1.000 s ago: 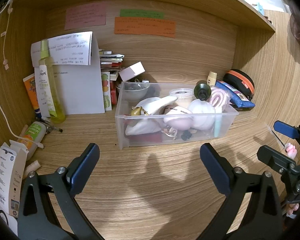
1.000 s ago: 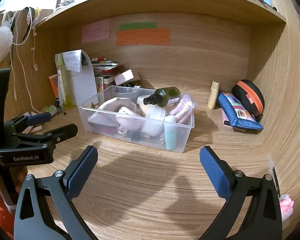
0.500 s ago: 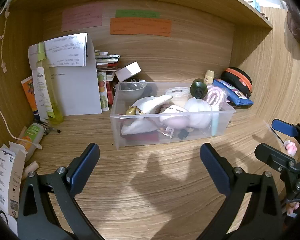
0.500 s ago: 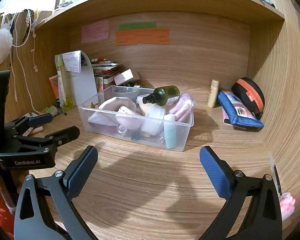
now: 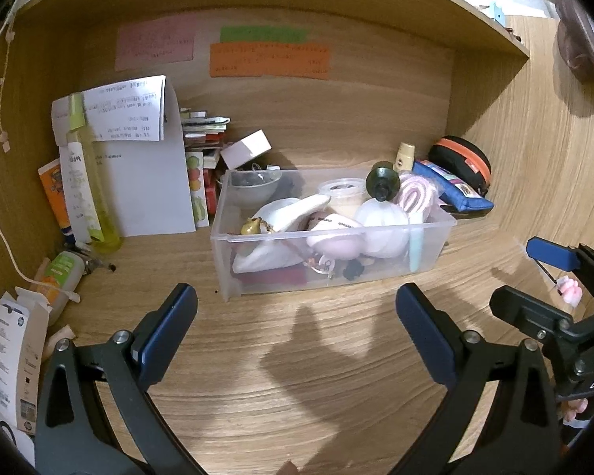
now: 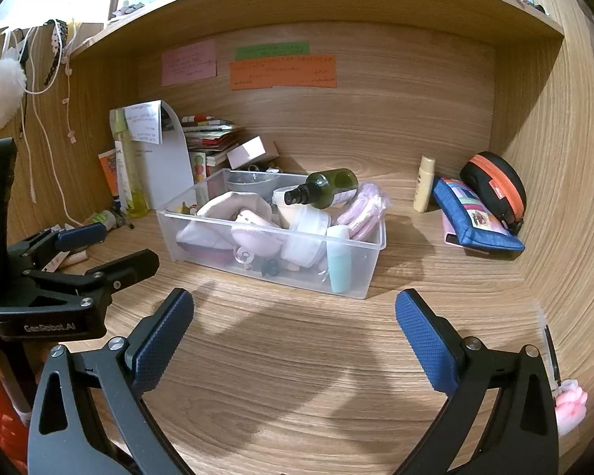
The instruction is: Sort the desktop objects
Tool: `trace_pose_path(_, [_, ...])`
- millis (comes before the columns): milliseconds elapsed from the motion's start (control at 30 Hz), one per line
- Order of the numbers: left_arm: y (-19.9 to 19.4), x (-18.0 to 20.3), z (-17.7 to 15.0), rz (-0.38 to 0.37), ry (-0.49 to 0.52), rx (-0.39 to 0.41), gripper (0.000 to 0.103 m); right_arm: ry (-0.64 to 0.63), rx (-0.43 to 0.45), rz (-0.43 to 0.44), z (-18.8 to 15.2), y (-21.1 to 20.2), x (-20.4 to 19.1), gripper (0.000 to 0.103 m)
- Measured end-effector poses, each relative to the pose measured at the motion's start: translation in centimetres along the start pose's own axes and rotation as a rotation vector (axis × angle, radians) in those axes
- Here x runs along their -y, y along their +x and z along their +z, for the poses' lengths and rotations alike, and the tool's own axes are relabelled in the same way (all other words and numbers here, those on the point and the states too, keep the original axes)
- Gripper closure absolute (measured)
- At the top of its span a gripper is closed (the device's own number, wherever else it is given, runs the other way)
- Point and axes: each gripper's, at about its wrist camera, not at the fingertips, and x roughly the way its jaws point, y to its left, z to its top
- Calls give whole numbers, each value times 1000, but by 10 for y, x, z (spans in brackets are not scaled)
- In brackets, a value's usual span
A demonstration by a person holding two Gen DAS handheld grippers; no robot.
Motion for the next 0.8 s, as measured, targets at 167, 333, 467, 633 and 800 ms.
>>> trace_pose_path(167, [-3,-5,3,8,-26,14,1,2,1,2,1,1,-1,1])
trace_pose_path(333, [-1,-11,5,-43,-48,-11,1,4,1,9,2,1,-1,1])
trace_pose_path(467, [-1,-10,4,-24,-44,-6,1,6,0,8,1,1,-2,1])
trace_pose_path(633, [0,-10,4,-26,-44,1,1,7,1,8,1,1,-1,1])
trace_pose_path(800, [-2,-9,4,-17,-34,10,1,16,-3,8,1,2,0,1])
